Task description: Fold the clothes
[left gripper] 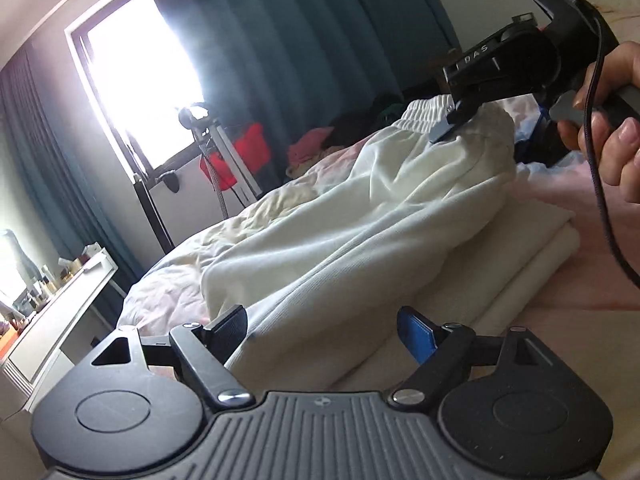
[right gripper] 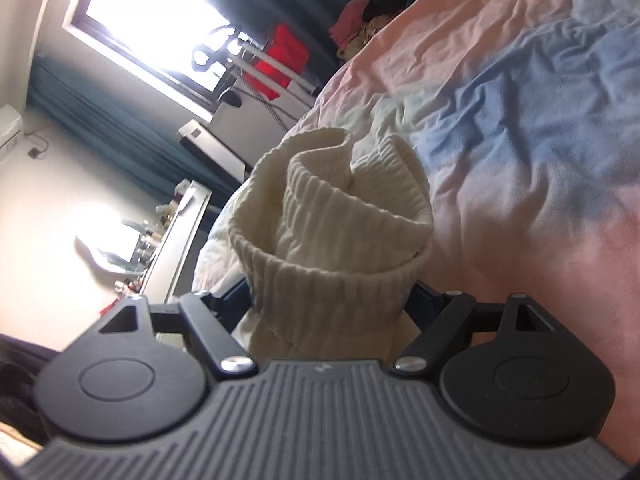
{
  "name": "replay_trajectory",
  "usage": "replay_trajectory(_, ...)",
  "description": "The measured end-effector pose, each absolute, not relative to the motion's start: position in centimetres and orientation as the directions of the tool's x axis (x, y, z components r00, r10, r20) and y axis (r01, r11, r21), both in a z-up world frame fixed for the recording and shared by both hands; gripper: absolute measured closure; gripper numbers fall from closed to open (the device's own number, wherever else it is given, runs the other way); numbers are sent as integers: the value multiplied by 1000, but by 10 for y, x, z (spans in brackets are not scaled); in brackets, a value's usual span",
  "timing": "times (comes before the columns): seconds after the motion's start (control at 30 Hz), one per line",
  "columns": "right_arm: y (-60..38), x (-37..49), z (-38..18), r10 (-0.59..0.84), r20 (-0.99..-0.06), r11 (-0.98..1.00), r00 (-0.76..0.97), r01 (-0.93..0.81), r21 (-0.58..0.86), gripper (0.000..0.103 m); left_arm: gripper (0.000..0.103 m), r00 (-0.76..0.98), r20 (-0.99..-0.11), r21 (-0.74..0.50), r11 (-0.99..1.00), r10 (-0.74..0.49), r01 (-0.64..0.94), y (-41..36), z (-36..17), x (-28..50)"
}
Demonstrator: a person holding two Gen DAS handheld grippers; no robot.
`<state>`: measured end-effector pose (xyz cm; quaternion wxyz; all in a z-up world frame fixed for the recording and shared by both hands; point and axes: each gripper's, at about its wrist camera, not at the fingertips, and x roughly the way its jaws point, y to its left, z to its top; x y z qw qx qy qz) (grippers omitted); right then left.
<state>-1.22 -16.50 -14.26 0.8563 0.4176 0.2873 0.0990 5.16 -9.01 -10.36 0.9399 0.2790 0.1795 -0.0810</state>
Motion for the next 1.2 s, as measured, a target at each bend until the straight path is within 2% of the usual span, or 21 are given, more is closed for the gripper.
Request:
replay_trajectory(0.07,-164,-17,-139,377,-403,645,834,76,761,53,19,941,-334,537,810,-54,237,-96,-97,35)
replay_trajectory(0.17,-164,-32,-127,368,-343,627,864,43,778,62,20,946,-315,568,782,-79,255,-99,-103,39)
replay_trajectory(0.23,-164,-44,-117,370,-285,603,884,5,797,64,22,944,-314,569,776,-101,272,-98,-107,41)
replay_trajectory(0.33,-163,-63,-100,357,-230,603,905,-36,797,65,23,941,-331,564,785,-69,256,-92,-110,48)
replay_trajectory(0.43,-168,-65,-117,321,-314,614,893,56,787,64,23,936,-352,529,823,-9,207,-78,-105,50)
replay_trajectory(0.53,-174,-66,-136,282,-403,623,870,153,767,63,19,903,-419,504,851,95,145,-59,-105,55)
replay_trajectory(0.6,-182,-62,-158,299,-444,558,845,222,800,60,16,885,-453,454,882,108,125,-48,-104,56)
replay_trajectory(0.7,-194,-63,-181,344,-421,415,840,266,870,49,16,880,-455,397,916,138,61,-31,-92,51)
replay_trajectory(0.77,-195,-63,-184,351,-421,391,837,277,878,33,15,879,-452,358,933,150,25,-21,-83,47)
replay_trajectory(0.83,-193,-63,-184,360,-431,400,827,281,873,24,16,863,-486,305,952,137,20,-12,-78,47)
replay_trajectory(0.93,-181,-58,-190,394,-459,432,796,280,857,21,16,833,-541,224,975,111,16,-4,-76,48)
replay_trajectory(1.03,-171,-52,-195,401,-494,493,772,272,826,19,14,796,-603,73,997,62,-22,12,-76,56)
replay_trajectory(1.13,-170,-49,-201,416,-470,464,778,263,846,13,11,765,-644,-40,998,11,-48,29,-80,65)
replay_trajectory(1.2,-168,-48,-199,443,-441,446,781,235,864,12,9,759,-651,-50,997,17,-65,32,-81,68)
